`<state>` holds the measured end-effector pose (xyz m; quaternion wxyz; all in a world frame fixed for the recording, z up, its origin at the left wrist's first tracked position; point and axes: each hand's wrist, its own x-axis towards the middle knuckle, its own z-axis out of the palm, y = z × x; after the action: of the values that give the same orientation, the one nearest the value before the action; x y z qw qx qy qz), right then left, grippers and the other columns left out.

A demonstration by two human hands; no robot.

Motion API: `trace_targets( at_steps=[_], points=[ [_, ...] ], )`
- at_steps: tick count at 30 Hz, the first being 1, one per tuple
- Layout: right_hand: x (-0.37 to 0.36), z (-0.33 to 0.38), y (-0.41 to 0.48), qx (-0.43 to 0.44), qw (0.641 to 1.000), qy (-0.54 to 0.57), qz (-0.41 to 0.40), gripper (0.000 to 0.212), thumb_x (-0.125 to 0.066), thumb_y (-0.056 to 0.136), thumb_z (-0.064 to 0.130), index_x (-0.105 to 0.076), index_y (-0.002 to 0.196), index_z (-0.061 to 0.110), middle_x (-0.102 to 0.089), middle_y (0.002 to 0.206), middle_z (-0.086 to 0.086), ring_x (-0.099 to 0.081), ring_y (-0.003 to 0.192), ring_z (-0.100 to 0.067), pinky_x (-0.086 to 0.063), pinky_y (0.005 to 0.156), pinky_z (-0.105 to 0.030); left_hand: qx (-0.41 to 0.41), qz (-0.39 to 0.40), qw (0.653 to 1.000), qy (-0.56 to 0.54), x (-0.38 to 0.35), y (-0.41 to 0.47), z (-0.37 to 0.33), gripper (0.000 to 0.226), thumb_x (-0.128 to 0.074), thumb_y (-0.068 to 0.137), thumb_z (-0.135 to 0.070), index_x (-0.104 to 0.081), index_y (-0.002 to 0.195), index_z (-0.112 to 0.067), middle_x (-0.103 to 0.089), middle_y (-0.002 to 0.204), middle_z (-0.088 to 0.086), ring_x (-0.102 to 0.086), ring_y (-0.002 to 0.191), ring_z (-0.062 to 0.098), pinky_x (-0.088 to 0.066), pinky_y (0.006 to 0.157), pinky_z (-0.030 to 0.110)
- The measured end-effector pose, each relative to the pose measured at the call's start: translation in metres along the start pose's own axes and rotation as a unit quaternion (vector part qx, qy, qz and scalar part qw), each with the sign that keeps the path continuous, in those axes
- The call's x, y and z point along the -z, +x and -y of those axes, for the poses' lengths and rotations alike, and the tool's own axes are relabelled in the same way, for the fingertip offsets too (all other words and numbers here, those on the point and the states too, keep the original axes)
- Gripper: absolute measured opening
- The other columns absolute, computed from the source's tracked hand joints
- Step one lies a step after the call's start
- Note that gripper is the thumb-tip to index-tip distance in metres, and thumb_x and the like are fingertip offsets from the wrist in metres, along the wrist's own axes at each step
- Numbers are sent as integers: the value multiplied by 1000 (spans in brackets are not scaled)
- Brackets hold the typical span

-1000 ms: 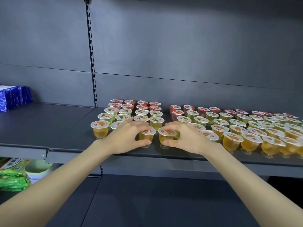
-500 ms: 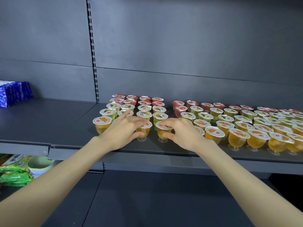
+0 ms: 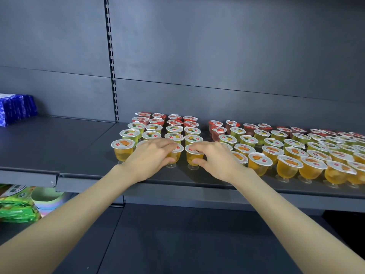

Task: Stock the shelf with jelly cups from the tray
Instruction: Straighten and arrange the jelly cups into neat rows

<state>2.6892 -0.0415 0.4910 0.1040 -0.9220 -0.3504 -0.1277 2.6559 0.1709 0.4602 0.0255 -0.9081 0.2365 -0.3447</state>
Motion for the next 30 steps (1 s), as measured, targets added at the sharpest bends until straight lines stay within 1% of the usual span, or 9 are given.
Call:
trace_targets(
  at_steps=[3, 10, 13, 20, 27, 30],
  points=[
    [-1, 0, 0, 2, 1000, -3, -2, 46, -62, 91, 23, -51, 136, 25, -52, 140, 2, -53, 123, -22, -48, 98, -36, 2, -1, 1000, 0, 1, 0, 0, 40, -72, 81, -25, -65, 116, -6, -66, 116, 11, -64, 104, 30, -53, 85, 41],
    [-1, 1, 0, 5, 1000, -9, 0, 46, -61, 92, 23, -50, 136, 25, -51, 141, 2, -53, 123, -22, -48, 99, -35, -7, -14, 999, 29, 5, 2, -6, 41, -82, 70, -24, -69, 104, -5, -71, 103, 10, -70, 89, 28, -57, 71, 38],
    [0, -1, 1, 4, 1000, -3, 6, 46, -62, 91, 21, -51, 136, 24, -52, 139, 0, -53, 123, -22, -48, 99, -36, -3, -3, 1000, 31, 6, 3, -7, 41, -82, 70, -24, -69, 104, -5, -71, 103, 10, -70, 89, 28, -57, 70, 38],
    [1, -3, 4, -3, 1000, 16, 16, 46, -65, 89, 17, -53, 134, 23, -54, 137, 0, -54, 120, -21, -50, 95, -37, 6, 22, 999, 42, 11, 4, -12, 41, -84, 67, -23, -70, 100, -5, -72, 98, 10, -70, 83, 28, -57, 63, 36],
    [3, -3, 5, -5, 999, 38, 22, 46, -65, 89, 15, -54, 133, 22, -56, 135, -1, -56, 117, -20, -51, 93, -34, 18, 48, 998, 41, 15, 6, -14, 38, -79, 74, -25, -68, 105, -5, -71, 100, 12, -69, 85, 30, -56, 65, 36],
    [2, -3, 4, -6, 999, 34, 21, 46, -64, 89, 15, -53, 134, 22, -56, 135, -1, -56, 118, -21, -50, 94, -34, 16, 55, 997, 57, 17, 7, -17, 39, -83, 68, -25, -70, 99, -6, -72, 93, 10, -70, 78, 27, -56, 59, 33]
  ],
)
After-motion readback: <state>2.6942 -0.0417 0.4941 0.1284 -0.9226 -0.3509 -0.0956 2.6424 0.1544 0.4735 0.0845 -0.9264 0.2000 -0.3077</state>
